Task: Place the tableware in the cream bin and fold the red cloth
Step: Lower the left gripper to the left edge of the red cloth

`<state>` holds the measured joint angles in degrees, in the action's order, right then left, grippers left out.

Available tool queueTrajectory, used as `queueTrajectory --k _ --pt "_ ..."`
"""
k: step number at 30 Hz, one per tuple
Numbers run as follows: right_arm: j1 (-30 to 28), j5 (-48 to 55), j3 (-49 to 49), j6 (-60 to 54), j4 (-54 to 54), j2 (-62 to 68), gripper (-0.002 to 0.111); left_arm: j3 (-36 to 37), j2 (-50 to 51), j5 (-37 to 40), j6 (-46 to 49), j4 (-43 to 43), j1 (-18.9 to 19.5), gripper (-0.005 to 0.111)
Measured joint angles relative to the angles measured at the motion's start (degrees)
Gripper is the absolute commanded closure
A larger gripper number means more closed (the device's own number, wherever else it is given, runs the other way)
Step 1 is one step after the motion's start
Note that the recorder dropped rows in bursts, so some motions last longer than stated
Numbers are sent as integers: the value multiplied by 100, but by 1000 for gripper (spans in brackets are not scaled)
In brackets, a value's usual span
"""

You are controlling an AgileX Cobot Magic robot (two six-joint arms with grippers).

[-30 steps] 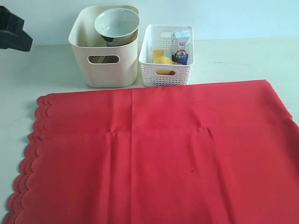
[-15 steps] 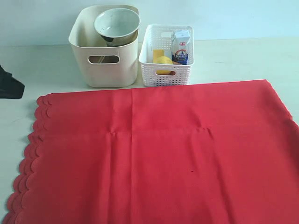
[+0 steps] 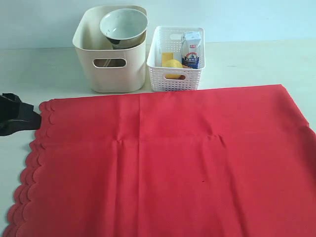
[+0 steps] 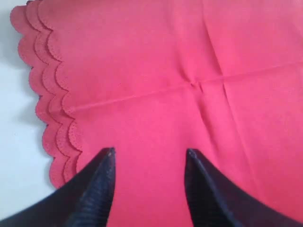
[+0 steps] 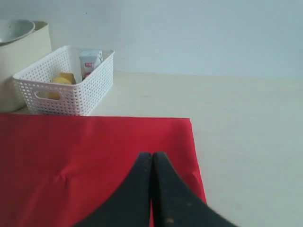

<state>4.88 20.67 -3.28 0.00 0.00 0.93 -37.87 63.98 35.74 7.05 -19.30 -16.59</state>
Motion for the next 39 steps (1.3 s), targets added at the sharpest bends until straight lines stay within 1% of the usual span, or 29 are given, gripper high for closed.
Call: queueTrajectory --k 8,11,15,19,27,28,30,31,34,36,39 --pt "0 0 -1023 0 0 796 108 20 710 -471 -85 -139 10 61" --pt "0 -10 -1494 0 0 1226 108 20 1010 -618 -85 -157 124 61" --pt "0 -81 -1944 0 0 1667 108 20 1384 -719 -85 -167 402 61" --pt "0 -143 -2070 0 0 1759 108 20 1716 -826 -85 -214 621 61" --pt "0 -263 -2070 0 144 1768 108 20 2308 -1115 -85 -270 677 61" --pt "0 -277 -2070 0 184 1768 108 20 2373 -1136 -85 -270 691 60" --pt "0 -300 -2070 0 298 1768 108 20 2532 -1212 -85 -287 749 54" --pt "0 -300 -2070 0 349 1768 108 20 2589 -1240 -85 -301 779 49" --pt "0 -186 -2070 82 484 1768 108 20 2774 -1277 -85 -340 908 38" --pt "0 85 -2070 194 692 1768 108 20 2863 -1305 -85 -379 950 36" --pt "0 388 -2070 235 826 1768 108 20 2928 -1348 91 -563 972 36"
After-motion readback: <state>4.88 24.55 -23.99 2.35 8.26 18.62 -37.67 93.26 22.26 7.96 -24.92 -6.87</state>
